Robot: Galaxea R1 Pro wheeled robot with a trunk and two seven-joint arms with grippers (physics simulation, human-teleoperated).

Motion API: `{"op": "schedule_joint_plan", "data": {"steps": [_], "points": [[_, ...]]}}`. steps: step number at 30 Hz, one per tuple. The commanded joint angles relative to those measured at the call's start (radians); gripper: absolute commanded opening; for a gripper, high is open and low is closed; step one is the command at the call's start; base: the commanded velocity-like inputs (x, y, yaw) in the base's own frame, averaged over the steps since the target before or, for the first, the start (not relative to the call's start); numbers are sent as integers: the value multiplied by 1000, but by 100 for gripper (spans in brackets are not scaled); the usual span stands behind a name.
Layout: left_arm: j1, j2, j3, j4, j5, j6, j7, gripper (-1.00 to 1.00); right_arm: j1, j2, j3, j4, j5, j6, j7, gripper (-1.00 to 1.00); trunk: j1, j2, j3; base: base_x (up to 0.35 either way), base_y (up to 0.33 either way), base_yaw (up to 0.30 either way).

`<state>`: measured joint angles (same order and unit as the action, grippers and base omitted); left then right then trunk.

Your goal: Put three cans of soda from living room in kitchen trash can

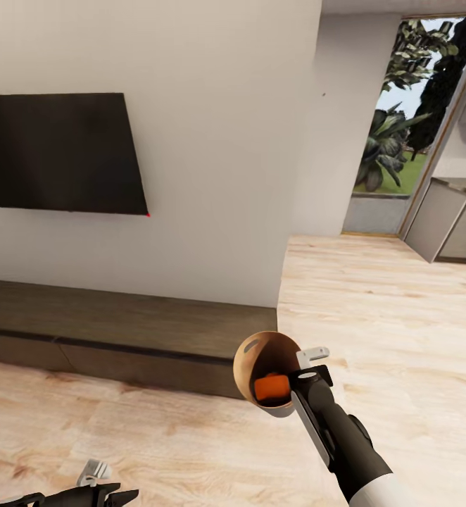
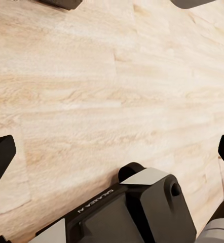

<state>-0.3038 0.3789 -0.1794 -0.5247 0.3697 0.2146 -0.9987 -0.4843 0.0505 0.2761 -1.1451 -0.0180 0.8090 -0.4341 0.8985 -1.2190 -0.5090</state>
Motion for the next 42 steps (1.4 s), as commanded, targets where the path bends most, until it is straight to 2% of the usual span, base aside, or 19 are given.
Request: {"op": "schedule_joint_plan", "data": {"steps": [1, 12, 42], "points": [[0, 0, 0, 0, 0, 0, 0, 100, 0, 0, 0, -1, 12, 1, 2, -100, 0, 0, 1, 0, 0, -49], [0, 0, 0, 0, 0, 0, 0, 100, 0, 0, 1, -2, 12, 1, 2, -100, 0, 0, 5, 0, 0, 35], [0, 0, -1, 0, 0, -1, 0, 100, 0, 0, 2, -2, 10, 1, 2, -100, 0, 0, 10, 0, 0, 243]]}}
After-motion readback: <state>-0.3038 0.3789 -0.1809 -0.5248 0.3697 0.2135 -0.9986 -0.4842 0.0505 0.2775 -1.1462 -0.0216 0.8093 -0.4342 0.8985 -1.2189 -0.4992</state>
